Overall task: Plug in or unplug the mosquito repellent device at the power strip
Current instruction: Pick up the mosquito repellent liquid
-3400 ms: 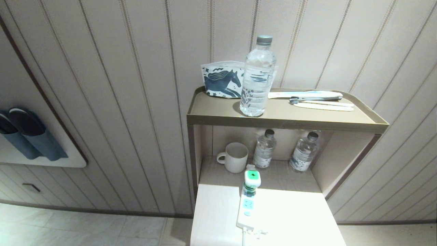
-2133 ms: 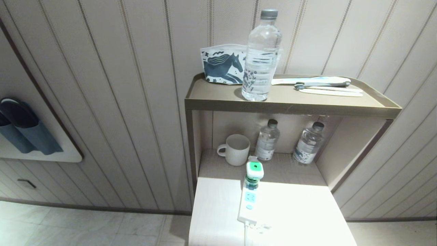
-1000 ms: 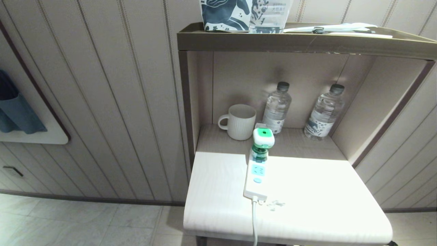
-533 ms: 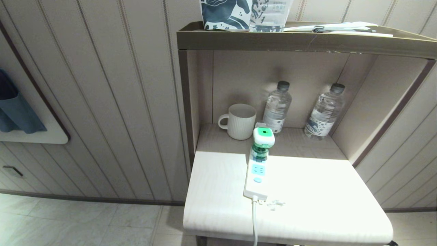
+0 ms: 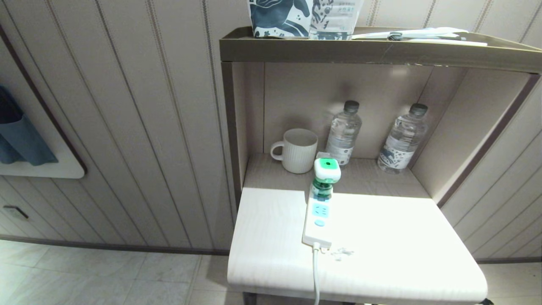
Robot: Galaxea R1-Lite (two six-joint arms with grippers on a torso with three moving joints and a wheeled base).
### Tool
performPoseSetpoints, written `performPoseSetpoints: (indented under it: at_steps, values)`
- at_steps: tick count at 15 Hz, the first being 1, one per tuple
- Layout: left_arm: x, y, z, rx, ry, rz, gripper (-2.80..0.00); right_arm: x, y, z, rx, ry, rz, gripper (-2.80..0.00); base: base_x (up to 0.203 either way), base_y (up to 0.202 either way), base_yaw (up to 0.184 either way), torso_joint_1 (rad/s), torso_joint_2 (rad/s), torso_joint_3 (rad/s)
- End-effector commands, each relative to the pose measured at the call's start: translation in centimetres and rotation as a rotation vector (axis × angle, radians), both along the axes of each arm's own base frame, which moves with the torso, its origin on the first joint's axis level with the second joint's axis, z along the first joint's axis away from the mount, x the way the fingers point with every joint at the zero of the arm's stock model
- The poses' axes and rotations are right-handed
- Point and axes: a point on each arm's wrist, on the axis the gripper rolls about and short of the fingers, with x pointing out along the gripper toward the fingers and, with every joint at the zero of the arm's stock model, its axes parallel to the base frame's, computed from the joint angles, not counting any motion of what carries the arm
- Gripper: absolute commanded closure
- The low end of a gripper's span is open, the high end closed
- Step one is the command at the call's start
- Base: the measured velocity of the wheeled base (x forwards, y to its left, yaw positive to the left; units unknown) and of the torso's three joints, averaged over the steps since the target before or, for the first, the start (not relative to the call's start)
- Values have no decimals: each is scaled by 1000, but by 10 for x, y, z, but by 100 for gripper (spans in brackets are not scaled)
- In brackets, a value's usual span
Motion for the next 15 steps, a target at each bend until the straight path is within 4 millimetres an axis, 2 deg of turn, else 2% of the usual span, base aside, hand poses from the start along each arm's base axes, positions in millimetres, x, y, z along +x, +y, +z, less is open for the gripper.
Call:
performPoseSetpoints:
  at_steps: [1,3,4,6,10,11,13,15]
  values:
    - [0,0,0,0,1,1,0,50,3,24,5,136,38,0,0,0,0,0,0,0]
    - [0,0,0,0,1,-1,0,72,15,53,67,235,167,0,0,0,0,0,0,0]
    - [0,0,0,0,1,1,0,83,27,58,105,321,258,0,0,0,0,0,0,0]
    - [0,0,0,0,1,1,0,104,56,57,158,495,371,0,0,0,0,0,0,0]
    - [0,0,0,2,1,1,0,109,99,43,59,596,381,0,0,0,0,0,0,0]
    - [0,0,0,0,1,-1,0,114,108,38,22,588,324,-280,0,0,0,0,0,0]
    - [0,0,0,0,1,0,0,129,125,30,-11,507,184,-280,0,0,0,0,0,0]
    - [0,0,0,0,1,1,0,140,144,25,50,364,143,-280,0,0,0,0,0,0]
